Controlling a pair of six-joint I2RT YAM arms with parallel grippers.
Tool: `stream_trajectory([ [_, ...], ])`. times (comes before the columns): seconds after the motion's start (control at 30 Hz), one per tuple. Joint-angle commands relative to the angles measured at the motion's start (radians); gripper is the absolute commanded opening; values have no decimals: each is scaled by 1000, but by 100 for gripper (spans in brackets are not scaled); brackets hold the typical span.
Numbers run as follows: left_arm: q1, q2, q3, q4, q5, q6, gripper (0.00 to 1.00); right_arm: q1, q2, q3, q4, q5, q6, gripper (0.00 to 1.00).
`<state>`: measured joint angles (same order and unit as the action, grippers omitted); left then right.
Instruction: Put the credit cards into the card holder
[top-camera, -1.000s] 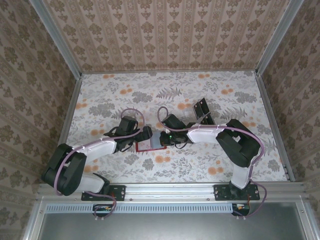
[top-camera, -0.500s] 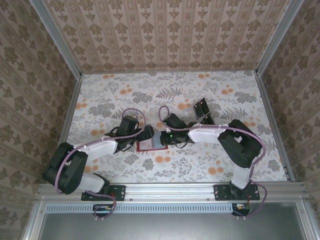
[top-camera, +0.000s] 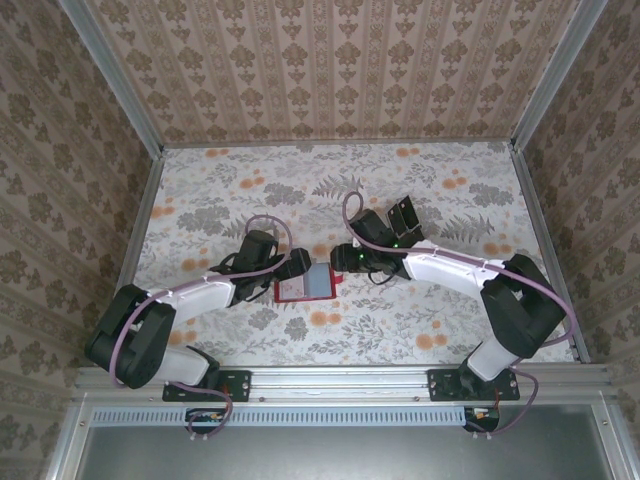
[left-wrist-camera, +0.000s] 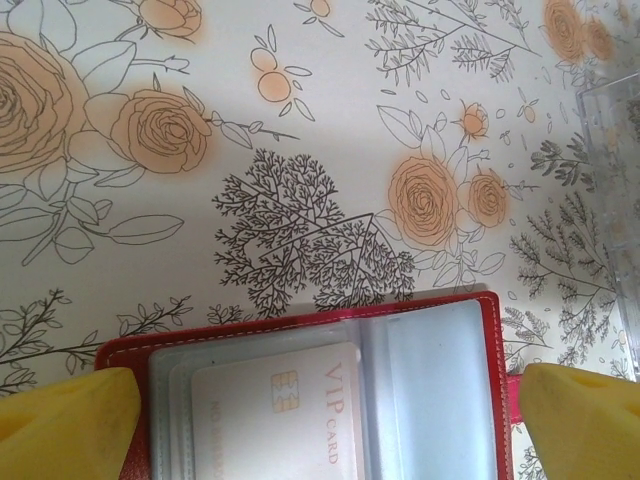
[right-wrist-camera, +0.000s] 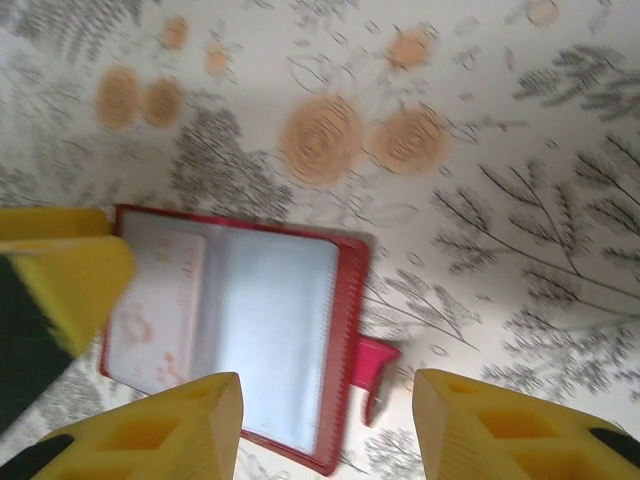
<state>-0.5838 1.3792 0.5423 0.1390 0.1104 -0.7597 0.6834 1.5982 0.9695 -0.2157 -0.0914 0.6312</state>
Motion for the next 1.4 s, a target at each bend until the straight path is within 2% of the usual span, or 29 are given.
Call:
stream_trajectory([
  [0.0,-8,-21,-13,22,16,-18,100,-1,49,-19,-35,25,-12,50],
  [0.13,-8,-29,-15,16,14,-18,100,-1,88,-21,-11,18,-11,42],
  [0.33,-8,-37,-19,16,16,-19,100,-4,114,-28,6,16,-13,8],
  [0.47,-8,-43,-24,26,28,-29,100,-9,118,-48,33,2,-8,0],
  [0.6,-9,-54,-26,26,28,-36,100,-13,125,-58,54,-17,1,0],
  [0.9,-5,-116,-29,-82,-94,0,100,-15,131,-63,65,-25,4,0],
  [1.37,4,4,20,-99,-113,72,100,-15,135,-66,78,-34,10,0],
])
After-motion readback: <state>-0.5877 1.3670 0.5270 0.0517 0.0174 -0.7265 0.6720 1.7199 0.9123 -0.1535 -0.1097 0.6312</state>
